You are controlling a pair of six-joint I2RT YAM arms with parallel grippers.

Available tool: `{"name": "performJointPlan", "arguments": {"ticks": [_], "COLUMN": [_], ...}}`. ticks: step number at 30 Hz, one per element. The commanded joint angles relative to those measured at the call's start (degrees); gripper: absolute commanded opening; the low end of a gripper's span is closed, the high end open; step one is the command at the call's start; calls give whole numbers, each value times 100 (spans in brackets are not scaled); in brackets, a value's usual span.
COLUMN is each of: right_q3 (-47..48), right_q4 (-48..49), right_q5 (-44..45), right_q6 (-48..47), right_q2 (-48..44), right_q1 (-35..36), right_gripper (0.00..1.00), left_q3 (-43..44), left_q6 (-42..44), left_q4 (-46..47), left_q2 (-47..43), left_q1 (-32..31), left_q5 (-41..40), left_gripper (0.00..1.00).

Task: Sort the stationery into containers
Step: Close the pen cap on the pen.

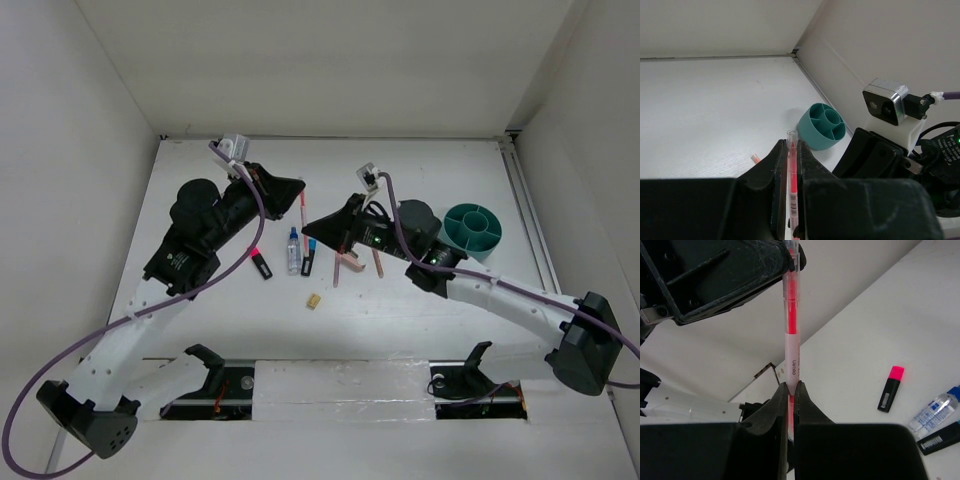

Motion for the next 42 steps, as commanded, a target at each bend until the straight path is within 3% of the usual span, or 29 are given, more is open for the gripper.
{"name": "performJointPlan", "arguments": {"ticks": [1, 19, 31, 42], "right_q3": [23, 453, 884, 1227], "right_q4": [1182, 1183, 1297, 1007], "right_q5": [77, -98, -730, -897], "right_q6": [39, 92, 1111, 1217], "right_q2": [-182, -384, -323, -217], "right_q1": [-34, -527, -799, -1028], "right_gripper": [0, 0, 0, 0], "left_q3": [-111, 3, 3, -49], "left_q6": [-130, 99, 266, 266], "left_q4": [-25, -87, -34, 71], "left_q2": [104, 307, 254, 307], "left_q1": [-7, -7, -7, -7], "left_q5": [366, 893, 1139, 1385], "left_gripper": [0, 0, 0, 0]}}
